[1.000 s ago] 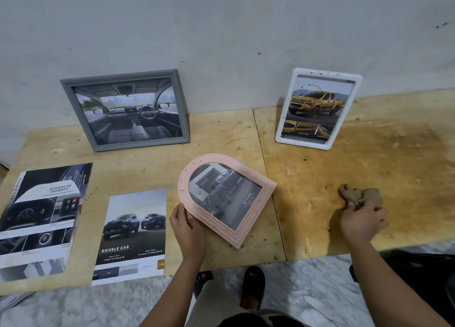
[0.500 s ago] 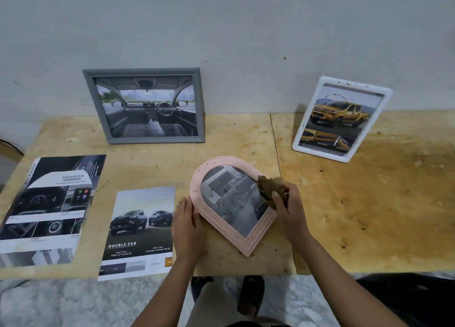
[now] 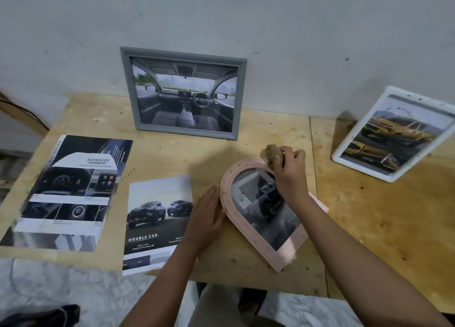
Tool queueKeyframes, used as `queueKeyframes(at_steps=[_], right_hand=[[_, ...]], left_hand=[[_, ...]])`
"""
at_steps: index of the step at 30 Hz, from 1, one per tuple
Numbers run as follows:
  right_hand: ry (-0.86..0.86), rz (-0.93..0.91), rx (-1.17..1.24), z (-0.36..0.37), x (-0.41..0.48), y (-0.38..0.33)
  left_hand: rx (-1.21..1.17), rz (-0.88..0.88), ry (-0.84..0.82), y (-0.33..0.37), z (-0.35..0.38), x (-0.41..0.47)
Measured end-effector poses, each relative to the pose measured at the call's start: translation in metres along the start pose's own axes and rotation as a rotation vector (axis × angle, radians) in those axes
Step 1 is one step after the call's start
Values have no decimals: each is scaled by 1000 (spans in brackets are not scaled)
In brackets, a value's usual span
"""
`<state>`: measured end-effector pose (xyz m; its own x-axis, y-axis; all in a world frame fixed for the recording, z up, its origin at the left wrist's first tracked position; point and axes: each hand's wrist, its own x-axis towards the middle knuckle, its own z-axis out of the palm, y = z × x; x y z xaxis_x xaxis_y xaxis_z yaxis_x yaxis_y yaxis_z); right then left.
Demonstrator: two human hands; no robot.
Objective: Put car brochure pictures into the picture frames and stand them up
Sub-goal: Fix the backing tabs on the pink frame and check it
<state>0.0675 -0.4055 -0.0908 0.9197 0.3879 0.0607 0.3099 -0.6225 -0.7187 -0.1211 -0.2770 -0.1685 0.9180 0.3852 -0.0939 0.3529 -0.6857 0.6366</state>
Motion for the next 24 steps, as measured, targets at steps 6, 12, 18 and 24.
queueKeyframes(at_steps=[6, 12, 18, 24], right_hand=[[-76, 8, -346, 43, 2, -13], [-143, 18, -455, 57, 1, -24], [-240, 18, -492, 60, 6, -31], [-358, 9, -395, 70, -9, -43]], left_hand=[[43, 16, -69, -6, -7, 2], [53, 7, -96, -8, -9, 3], [23, 15, -114, -10, -9, 4], [1, 37, -115, -13, -8, 5]])
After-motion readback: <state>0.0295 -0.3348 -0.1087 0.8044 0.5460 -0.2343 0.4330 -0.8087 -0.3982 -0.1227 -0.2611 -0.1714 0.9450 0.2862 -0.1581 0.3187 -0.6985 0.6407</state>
